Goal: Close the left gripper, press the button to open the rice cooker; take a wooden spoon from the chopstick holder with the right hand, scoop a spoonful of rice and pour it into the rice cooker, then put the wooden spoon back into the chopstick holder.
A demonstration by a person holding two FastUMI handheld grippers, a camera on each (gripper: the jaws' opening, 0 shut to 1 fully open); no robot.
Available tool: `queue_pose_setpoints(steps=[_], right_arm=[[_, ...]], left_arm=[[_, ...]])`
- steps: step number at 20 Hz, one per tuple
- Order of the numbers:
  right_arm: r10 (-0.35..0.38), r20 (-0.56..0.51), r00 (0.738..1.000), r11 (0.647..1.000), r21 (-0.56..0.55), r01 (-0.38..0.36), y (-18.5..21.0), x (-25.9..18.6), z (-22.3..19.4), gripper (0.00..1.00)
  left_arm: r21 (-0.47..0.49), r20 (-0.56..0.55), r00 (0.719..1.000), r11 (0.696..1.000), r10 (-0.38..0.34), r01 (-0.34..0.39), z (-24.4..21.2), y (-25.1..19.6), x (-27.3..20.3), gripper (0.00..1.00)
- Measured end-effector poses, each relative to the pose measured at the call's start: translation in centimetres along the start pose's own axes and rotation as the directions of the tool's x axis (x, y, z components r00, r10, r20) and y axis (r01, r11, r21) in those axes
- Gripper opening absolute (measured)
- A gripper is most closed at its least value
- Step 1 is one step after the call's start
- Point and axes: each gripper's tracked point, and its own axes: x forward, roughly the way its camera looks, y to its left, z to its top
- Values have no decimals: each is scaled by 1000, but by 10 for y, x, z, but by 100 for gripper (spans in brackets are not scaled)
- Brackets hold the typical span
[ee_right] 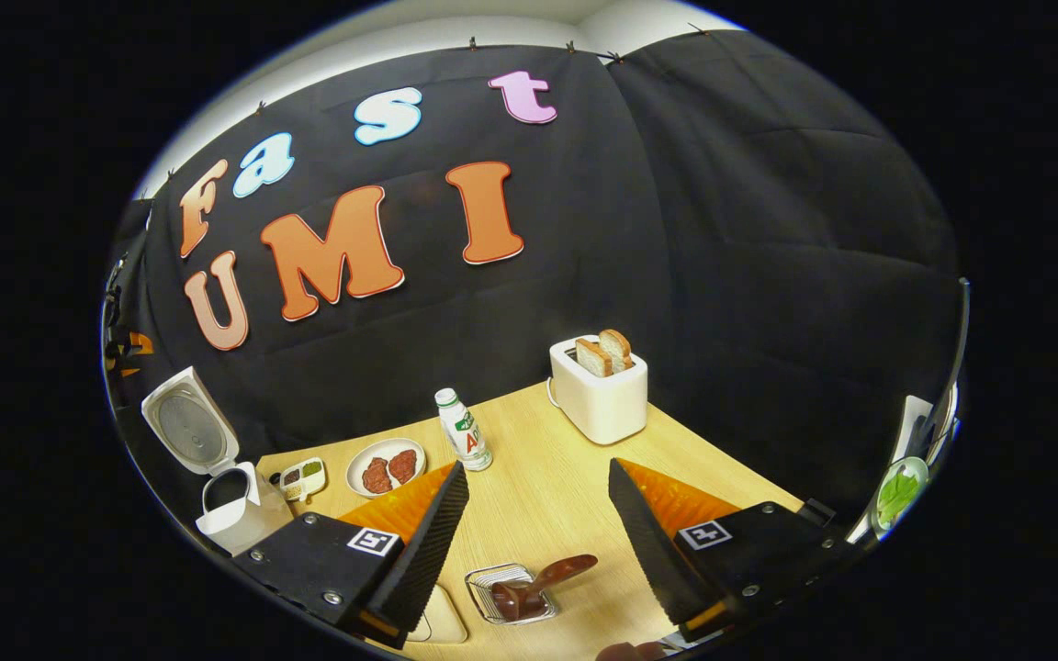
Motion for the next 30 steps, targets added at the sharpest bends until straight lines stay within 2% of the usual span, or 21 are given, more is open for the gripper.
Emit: queue_pose_setpoints(steps=[3, 9, 10, 15, 20, 27, 30], right_arm=[[-15, 7, 1000, 1000, 6, 15, -3, 1, 3, 95], [-22, 5, 1000, 1000, -21, 22, -5, -3, 1, 95], [-25, 5, 1000, 999, -24, 25, -6, -4, 1, 95], [-2, -9, 1000, 1000, -15, 2, -3, -8, -6, 95], [41, 3, 999, 999, -27, -41, 12, -16, -2, 95], [103, 91, 991, 984, -158, -88, 32, -33, 24, 95], [126, 119, 985, 971, -217, -98, 38, -42, 33, 95]], left_arm=[[24, -54, 999, 1000, 6, -5, -15, 2, 26, 100], [-4, -174, 985, 1000, 16, -17, -55, 4, 59, 100], [-19, -166, 986, 1000, 14, -18, -52, 4, 61, 100], [-57, -200, 979, 998, -36, 25, -64, -2, 43, 100], [-49, -192, 979, 997, -62, 54, -77, -7, 16, 100], [-82, -222, 970, 993, -100, 84, -120, -19, -33, 100], [-95, -251, 962, 992, -105, 84, -151, -24, -54, 100]])
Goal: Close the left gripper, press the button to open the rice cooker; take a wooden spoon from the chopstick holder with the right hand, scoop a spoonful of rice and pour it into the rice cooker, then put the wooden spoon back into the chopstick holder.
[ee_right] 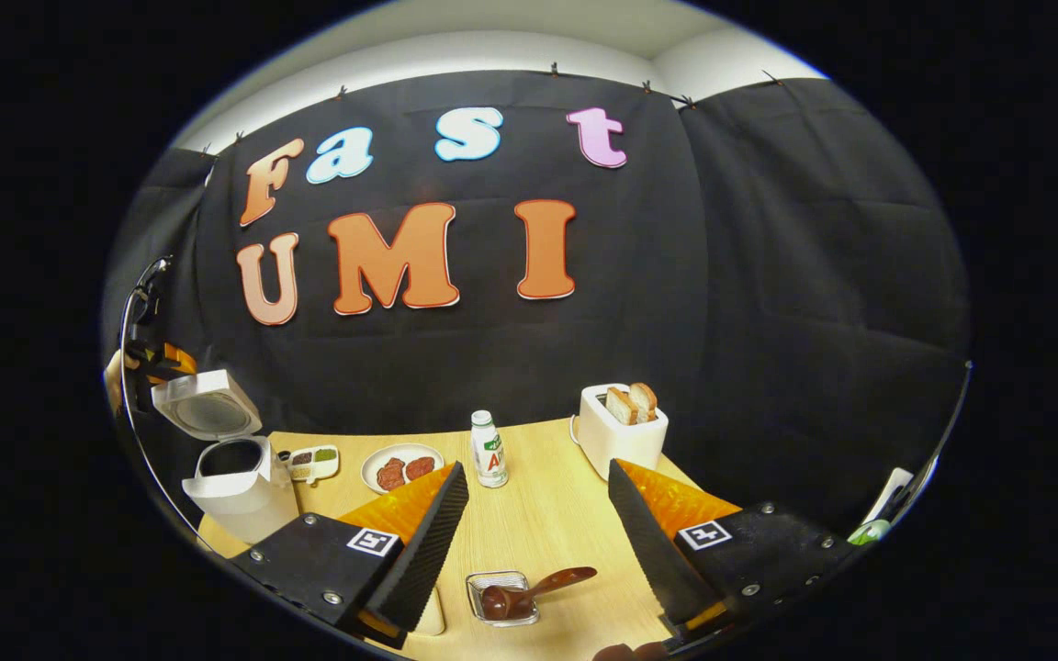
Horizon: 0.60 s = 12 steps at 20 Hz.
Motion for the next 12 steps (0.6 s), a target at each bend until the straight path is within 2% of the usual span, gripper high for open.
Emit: queue_pose_setpoints(steps=[5, 10, 12], right_arm=[[42, 1, 999, 999, -32, -42, 5, -4, 1, 95], [53, -31, 998, 998, -26, -53, -1, -6, -11, 95], [49, -43, 998, 998, -22, -50, -4, -7, -16, 95]], left_arm=[[-6, -54, 998, 1000, 12, -13, -59, -3, -3, 100], [32, -63, 997, 998, 54, -52, -106, 0, 3, 100], [16, -65, 995, 997, 72, -71, -120, 3, 6, 100]])
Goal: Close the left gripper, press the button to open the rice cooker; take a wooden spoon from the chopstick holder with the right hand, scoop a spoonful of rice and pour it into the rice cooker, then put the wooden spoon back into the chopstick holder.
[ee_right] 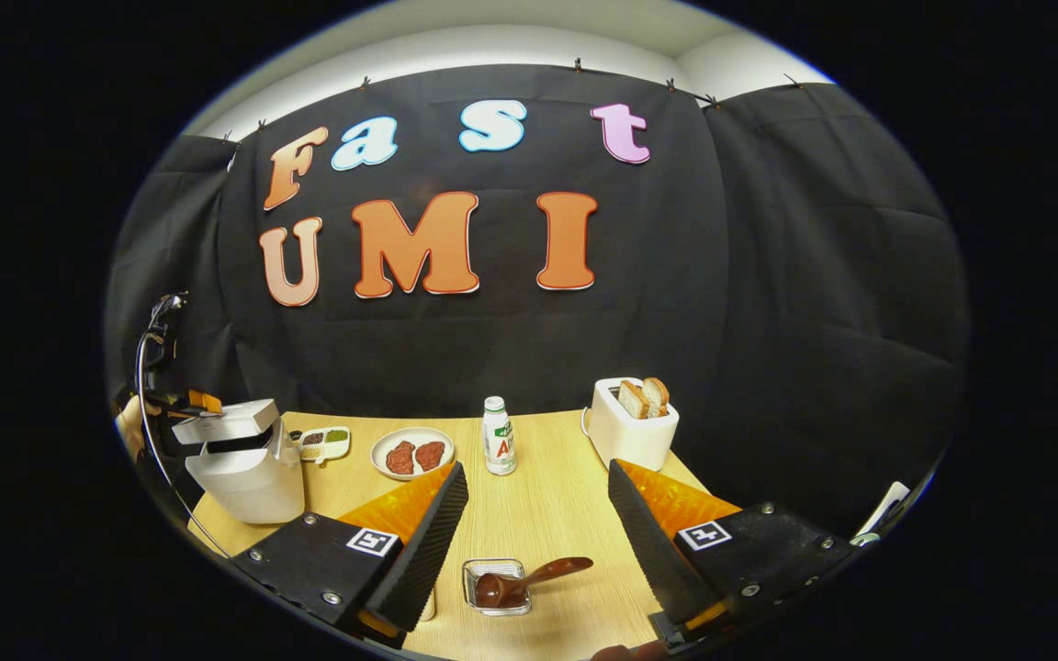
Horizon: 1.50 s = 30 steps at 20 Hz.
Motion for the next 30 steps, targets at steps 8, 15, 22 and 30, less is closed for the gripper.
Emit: queue_pose_setpoints(steps=[8, 15, 22, 30], right_arm=[[1, -51, 999, 999, 33, 1, -9, 3, -28, 95], [10, -20, 1000, 999, 41, -10, -12, -5, -15, 95], [-2, 110, 994, 1000, 22, 0, -20, -23, 38, 95], [-1, 230, 973, 1000, 10, -1, -26, -56, 95, 95]], left_arm=[[41, 63, 995, 996, 79, -82, -51, 4, 16, 100], [34, -11, 999, 998, 53, -52, -56, -1, -5, 100], [149, 206, 978, 989, -43, 12, 40, -30, -127, 100], [157, 478, 867, 985, -141, 74, 119, -36, -289, 100]])
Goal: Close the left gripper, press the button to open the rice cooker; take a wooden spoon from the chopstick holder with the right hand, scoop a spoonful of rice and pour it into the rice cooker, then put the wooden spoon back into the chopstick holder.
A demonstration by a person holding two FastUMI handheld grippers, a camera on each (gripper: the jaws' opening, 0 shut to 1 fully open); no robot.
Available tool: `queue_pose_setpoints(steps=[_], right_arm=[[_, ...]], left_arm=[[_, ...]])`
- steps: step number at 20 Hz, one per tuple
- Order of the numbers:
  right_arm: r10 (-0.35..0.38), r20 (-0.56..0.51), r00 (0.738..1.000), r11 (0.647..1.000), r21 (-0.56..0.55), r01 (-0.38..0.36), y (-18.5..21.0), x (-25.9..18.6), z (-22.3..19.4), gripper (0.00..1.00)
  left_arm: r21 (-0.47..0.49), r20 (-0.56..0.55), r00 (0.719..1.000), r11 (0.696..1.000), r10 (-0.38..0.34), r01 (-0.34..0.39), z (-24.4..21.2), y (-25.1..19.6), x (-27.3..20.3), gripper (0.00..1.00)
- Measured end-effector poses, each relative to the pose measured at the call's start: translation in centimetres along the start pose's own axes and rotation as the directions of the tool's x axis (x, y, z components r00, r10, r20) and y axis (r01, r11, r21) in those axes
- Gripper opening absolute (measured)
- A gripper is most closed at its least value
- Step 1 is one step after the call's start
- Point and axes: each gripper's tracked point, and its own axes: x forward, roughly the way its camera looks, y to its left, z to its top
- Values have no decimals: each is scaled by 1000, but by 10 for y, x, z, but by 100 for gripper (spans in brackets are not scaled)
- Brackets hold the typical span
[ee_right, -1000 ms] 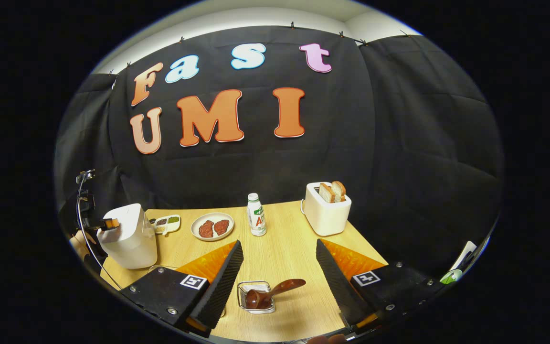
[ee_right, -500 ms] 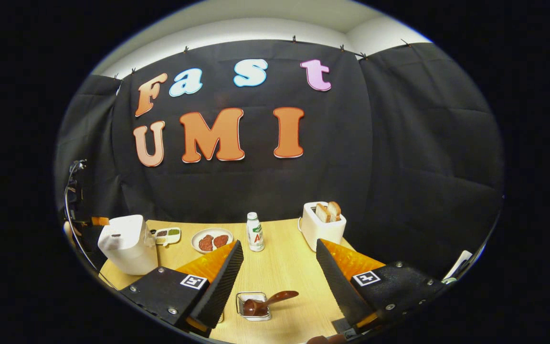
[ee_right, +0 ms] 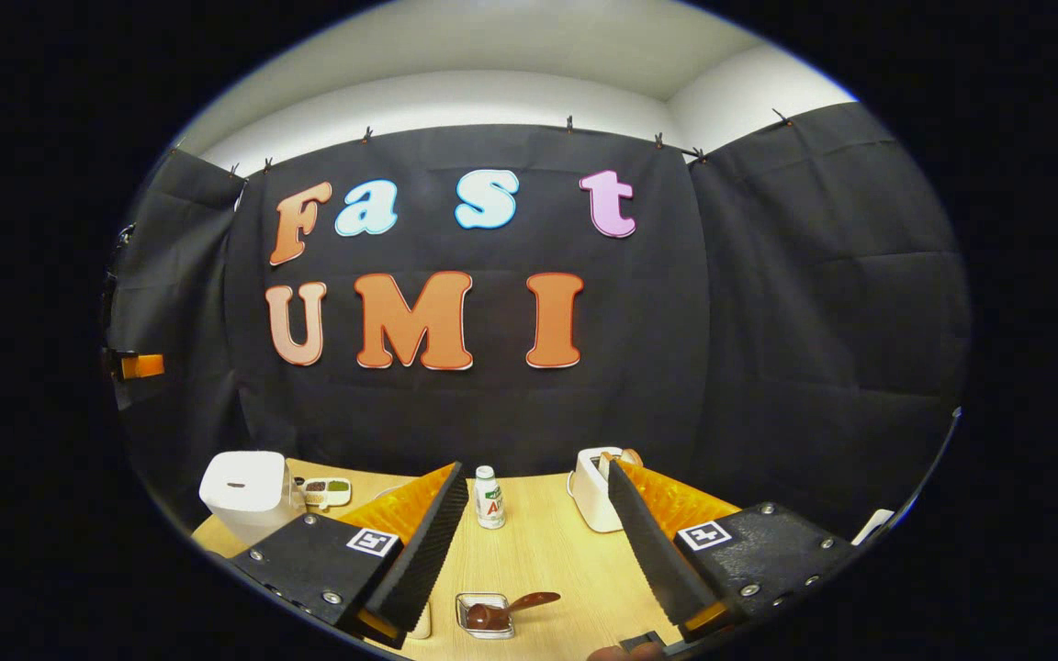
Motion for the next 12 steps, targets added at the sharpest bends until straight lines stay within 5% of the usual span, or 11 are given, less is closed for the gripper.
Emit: queue_pose_setpoints(steps=[12], right_arm=[[-14, 3, 1000, 1000, 9, 14, -3, -17, -6, 95]], left_arm=[[-89, 75, 997, 996, 29, -22, 16, 29, -47, 100]])
